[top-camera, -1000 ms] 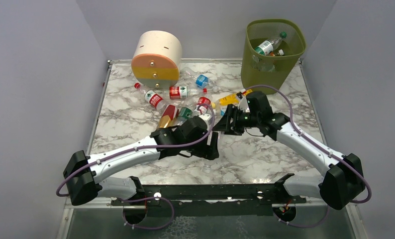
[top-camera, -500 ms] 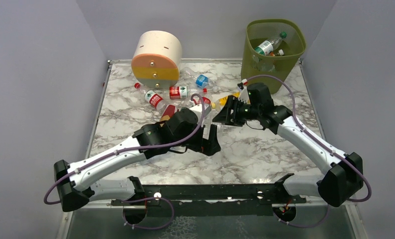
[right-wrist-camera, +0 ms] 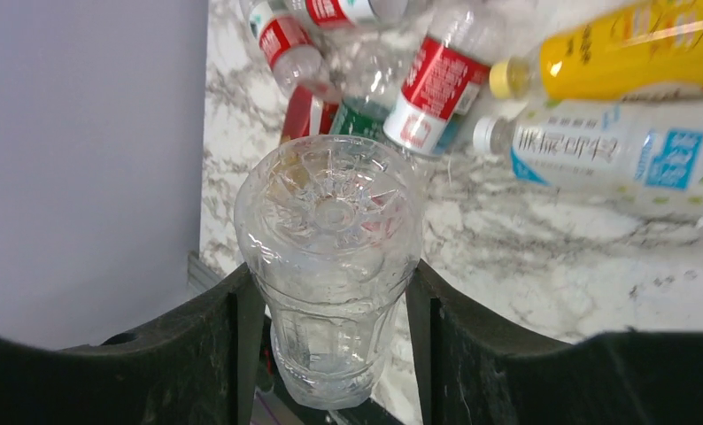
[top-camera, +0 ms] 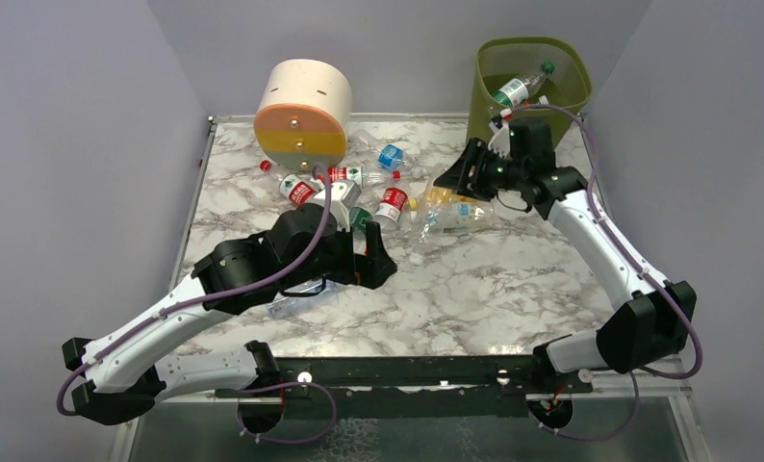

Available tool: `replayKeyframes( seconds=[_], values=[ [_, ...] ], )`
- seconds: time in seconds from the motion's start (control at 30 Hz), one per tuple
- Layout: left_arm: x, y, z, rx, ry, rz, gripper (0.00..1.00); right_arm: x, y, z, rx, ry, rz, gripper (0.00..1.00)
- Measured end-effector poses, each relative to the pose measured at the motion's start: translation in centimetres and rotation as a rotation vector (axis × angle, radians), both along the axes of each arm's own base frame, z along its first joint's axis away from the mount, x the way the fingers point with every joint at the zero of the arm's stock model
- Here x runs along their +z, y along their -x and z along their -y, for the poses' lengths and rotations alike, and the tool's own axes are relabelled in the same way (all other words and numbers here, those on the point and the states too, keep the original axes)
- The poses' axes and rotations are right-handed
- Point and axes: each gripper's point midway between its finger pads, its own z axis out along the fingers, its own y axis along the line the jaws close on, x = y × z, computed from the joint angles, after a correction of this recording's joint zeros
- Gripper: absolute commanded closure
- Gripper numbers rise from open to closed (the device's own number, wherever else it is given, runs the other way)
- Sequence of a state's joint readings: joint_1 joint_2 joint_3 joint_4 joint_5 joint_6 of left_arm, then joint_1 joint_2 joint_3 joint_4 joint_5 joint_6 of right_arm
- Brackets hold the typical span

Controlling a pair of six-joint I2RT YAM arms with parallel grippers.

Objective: Put the plastic bottles in the bin
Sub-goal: Pick up the plastic bottle at the center of the board, then place the plastic bottle in the trash bin.

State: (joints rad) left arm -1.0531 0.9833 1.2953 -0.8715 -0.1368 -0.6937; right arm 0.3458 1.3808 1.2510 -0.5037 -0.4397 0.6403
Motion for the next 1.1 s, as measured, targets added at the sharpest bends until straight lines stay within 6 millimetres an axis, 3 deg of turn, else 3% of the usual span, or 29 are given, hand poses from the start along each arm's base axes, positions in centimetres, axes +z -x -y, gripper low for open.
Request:
replayKeyframes(
  seconds=[0.33, 0.5, 0.8, 1.1],
  values=[
    [-3.3, 0.3, -1.6, 0.051, -0.089, -0.058, 0.01, 7.8, -7.5, 5.2, -0.125, -0.083, 0.144, 0.51],
    [-4.0, 0.1, -1.3, 0.048, -0.116, -0.069, 0.01, 9.2, -10.3, 8.7, -0.217, -0.168, 0.145, 0.51],
    [-5.0, -0.4, -1.0, 0.042, -0.16, -0.075, 0.01, 13.6, -16.4, 16.7, -0.386, -0.365, 0.207, 0.51],
    [-6.5, -1.5, -0.9, 0.045, -0.224, -0.088, 0.01, 19.0, -19.9, 24.7, -0.52, -0.481, 0.356, 0.5]
  ],
)
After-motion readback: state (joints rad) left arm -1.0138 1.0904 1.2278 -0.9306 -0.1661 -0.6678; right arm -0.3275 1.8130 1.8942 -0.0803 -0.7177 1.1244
